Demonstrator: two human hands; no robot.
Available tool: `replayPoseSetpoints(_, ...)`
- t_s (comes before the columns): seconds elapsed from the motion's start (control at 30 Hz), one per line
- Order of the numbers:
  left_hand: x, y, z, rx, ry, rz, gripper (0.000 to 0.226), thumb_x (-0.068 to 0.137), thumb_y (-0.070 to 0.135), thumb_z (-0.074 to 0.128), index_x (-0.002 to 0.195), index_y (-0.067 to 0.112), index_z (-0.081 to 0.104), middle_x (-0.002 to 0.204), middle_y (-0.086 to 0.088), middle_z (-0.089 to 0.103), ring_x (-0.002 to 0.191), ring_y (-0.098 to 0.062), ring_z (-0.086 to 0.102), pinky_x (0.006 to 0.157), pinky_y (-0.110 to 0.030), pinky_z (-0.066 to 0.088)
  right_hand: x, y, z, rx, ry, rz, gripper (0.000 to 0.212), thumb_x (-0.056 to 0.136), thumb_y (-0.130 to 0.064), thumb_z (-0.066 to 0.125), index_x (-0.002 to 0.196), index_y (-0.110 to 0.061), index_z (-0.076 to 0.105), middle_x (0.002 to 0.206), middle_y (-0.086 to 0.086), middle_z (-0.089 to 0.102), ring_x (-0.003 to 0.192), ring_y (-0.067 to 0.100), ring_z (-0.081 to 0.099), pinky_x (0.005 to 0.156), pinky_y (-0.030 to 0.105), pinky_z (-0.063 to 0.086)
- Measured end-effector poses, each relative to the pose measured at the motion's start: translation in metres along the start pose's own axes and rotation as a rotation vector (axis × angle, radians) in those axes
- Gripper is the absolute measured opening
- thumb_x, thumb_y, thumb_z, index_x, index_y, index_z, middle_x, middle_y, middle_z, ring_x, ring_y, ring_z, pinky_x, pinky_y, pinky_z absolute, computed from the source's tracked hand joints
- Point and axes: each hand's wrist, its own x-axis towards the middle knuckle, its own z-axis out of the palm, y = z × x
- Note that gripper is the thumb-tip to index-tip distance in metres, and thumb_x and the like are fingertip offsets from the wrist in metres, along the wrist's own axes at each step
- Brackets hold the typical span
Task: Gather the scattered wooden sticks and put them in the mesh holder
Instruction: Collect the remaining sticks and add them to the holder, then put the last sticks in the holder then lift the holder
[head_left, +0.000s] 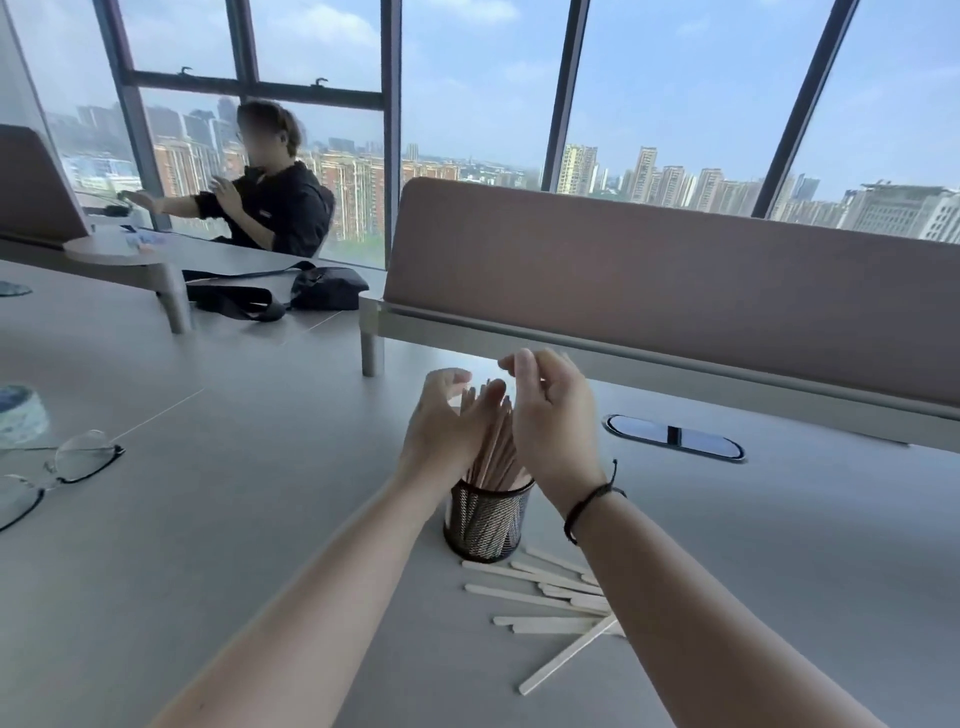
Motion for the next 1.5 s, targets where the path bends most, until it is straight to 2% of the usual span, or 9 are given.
replayPoseSetpoints(0.2, -0.009, -0.016, -0.002, 0.008, -0.196, 0.149, 0.07, 0.081, 0.08, 0.041, 0.13, 0.032, 0.056, 0.121, 0.009, 0.068, 0.117, -0.008, 0.061, 0.104, -0.04, 0.047, -0.011, 0.036, -0.006, -0.303, -0.325, -0.175, 0.026, 0.101, -0.017, 0.039, 0.108, -0.02, 0.064, 0.105, -0.006, 0.065, 0.095, 0.012, 0.057, 0.073, 0.023, 0.039)
replayPoseSetpoints(0.33, -0.008, -0.015, -0.005, 0.219, -0.237, 0.207, 0.062, 0.093, 0.074, 0.02, 0.129, 0.036, 0.054, 0.128, 0.013, 0.064, 0.125, -0.013, 0.055, 0.107, -0.045, 0.042, -0.012, 0.041, -0.011, -0.351, -0.378, -0.264, 0.032, 0.103, -0.018, 0.038, 0.121, -0.024, 0.063, 0.126, -0.007, 0.064, 0.116, 0.012, 0.056, 0.084, 0.022, 0.042)
replayPoseSetpoints(0.47, -0.015, -0.01, -0.005, 0.411, -0.089, 0.277, 0.054, 0.105, 0.053, 0.023, 0.148, 0.028, 0.043, 0.151, 0.004, 0.05, 0.142, -0.019, 0.041, 0.115, -0.044, 0.033, -0.014, 0.036, -0.026, -0.369, -0.455, -0.204, 0.041, 0.103, -0.028, 0.044, 0.143, -0.02, 0.047, 0.164, -0.002, 0.017, 0.142, 0.006, 0.026, 0.106, 0.028, 0.035)
replayPoseSetpoints(0.6, -0.044, 0.009, -0.006, 0.489, 0.212, 0.778, 0.047, 0.102, 0.042, 0.04, 0.127, 0.009, 0.063, 0.128, -0.008, 0.064, 0.124, -0.031, 0.056, 0.104, -0.046, 0.044, -0.027, 0.034, -0.061, -0.18, -0.317, -0.124, 0.053, 0.101, -0.036, 0.051, 0.15, -0.021, 0.038, 0.155, -0.01, 0.035, 0.132, -0.01, 0.031, 0.109, 0.009, 0.025)
replayPoseSetpoints(0.73, -0.096, 0.007, 0.007, 0.54, -0.208, 1.111, 0.038, 0.097, 0.046, 0.057, 0.108, 0.013, 0.071, 0.116, -0.004, 0.068, 0.102, -0.025, 0.066, 0.086, -0.037, 0.053, -0.056, 0.066, -0.116, -0.319, -0.323, -0.057, 0.044, 0.1, -0.043, 0.05, 0.142, -0.03, 0.05, 0.152, -0.018, 0.039, 0.135, -0.005, 0.037, 0.112, 0.024, 0.033)
replayPoseSetpoints(0.83, -0.119, -0.011, 0.026, 0.79, -0.603, 0.943, 0.078, 0.082, 0.079, 0.054, 0.143, 0.029, 0.052, 0.154, 0.001, 0.047, 0.134, -0.018, 0.051, 0.108, -0.039, 0.046, -0.083, 0.092, -0.17, -0.542, -0.381, 0.003, 0.042, 0.095, -0.056, 0.049, 0.131, -0.037, 0.058, 0.156, -0.019, 0.034, 0.139, 0.007, 0.04, 0.109, 0.032, 0.038)
replayPoseSetpoints(0.97, -0.122, -0.031, 0.044, 1.08, -0.817, 0.611, 0.128, 0.068, 0.098, 0.043, 0.159, 0.029, -0.014, 0.167, 0.005, -0.022, 0.155, -0.014, -0.014, 0.123, -0.031, -0.009, -0.115, 0.106, -0.238, -0.825, -0.401, 0.018, 0.069, 0.085, -0.082, 0.028, 0.134, -0.041, 0.054, 0.159, -0.016, 0.03, 0.149, 0.007, 0.02, 0.119, 0.031, 0.018)
replayPoseSetpoints(1.33, -0.123, -0.04, 0.088, 0.92, -0.644, 0.509, 0.105, 0.079, 0.086, 0.044, 0.161, 0.029, 0.009, 0.166, 0.012, 0.017, 0.152, -0.011, 0.018, 0.12, -0.033, 0.024, -0.13, 0.143, -0.283, -0.841, -0.388, 0.303, 0.055, 0.098, -0.061, 0.03, 0.146, -0.036, 0.039, 0.161, -0.008, 0.029, 0.151, 0.008, 0.012, 0.119, 0.034, 0.009)
replayPoseSetpoints(1.5, -0.118, -0.039, 0.104, 1.0, -0.683, 0.497, 0.113, 0.075, 0.093, 0.034, 0.162, 0.028, 0.003, 0.17, 0.009, -0.002, 0.155, -0.011, -0.009, 0.126, -0.037, 0.003, -0.121, 0.149, -0.281, -0.771, -0.325, 0.352, 0.045, 0.104, -0.046, 0.034, 0.144, -0.029, 0.043, 0.157, -0.005, 0.038, 0.152, 0.012, 0.014, 0.119, 0.038, 0.009)
